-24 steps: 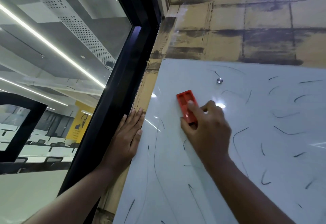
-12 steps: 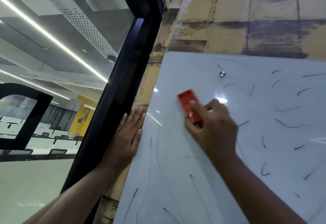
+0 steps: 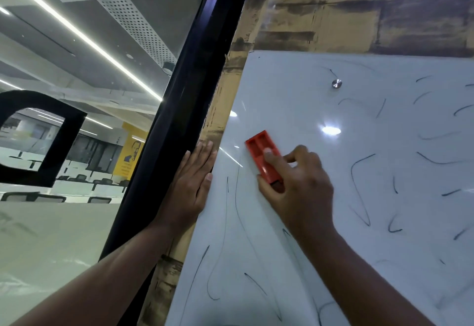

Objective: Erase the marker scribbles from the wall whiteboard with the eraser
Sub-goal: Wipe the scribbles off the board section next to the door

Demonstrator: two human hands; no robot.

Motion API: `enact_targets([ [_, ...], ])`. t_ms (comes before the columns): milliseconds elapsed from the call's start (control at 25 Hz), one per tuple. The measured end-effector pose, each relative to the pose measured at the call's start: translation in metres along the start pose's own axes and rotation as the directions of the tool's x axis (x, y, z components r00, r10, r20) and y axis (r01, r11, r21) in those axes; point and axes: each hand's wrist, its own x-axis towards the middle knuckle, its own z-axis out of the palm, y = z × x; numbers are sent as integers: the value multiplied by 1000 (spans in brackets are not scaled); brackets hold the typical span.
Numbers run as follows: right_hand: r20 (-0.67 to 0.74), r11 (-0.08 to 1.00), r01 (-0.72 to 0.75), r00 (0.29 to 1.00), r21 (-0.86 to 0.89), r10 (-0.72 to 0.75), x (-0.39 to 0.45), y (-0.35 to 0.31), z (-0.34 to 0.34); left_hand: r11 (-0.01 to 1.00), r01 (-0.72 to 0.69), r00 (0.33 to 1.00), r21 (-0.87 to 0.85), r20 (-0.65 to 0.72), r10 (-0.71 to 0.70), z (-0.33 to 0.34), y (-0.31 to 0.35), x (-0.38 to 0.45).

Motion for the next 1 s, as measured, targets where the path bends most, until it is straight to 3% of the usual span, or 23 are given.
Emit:
enact_targets([
  [120, 120, 980, 191, 973, 51, -196, -23, -15, 4, 1000, 17, 999, -5, 36, -17, -1, 1, -7],
  [240, 152, 970, 239, 958, 48, -243, -24, -9, -5, 999, 33, 998, -7, 53, -33, -1, 2, -14],
  [320, 113, 984, 177, 978, -13, -175, -14, 3, -13, 999, 32, 998, -6, 51, -32, -1, 2, -21],
  [480, -17, 993, -87, 996, -83, 85, -10, 32, -28, 1000, 15, 999, -2, 42, -15, -2, 3, -34],
  [600, -9, 989, -125, 992, -74, 125, -16, 22, -26, 1000, 20, 999, 10, 31, -20, 0, 2, -44],
  [680, 64, 995, -92, 993, -45, 95, -20, -1, -19, 1000, 17, 999, 17, 28, -18, 0, 0, -49],
  [880, 256, 985, 173, 952, 2, -168, -66, -50, -14, 999, 17, 999, 44, 50, -19, 1, 0, -60],
  [1000, 297, 981, 191, 936, 18, -188, -75, -47, -23, 999, 15, 998, 43, 60, -18, 1, -1, -67],
])
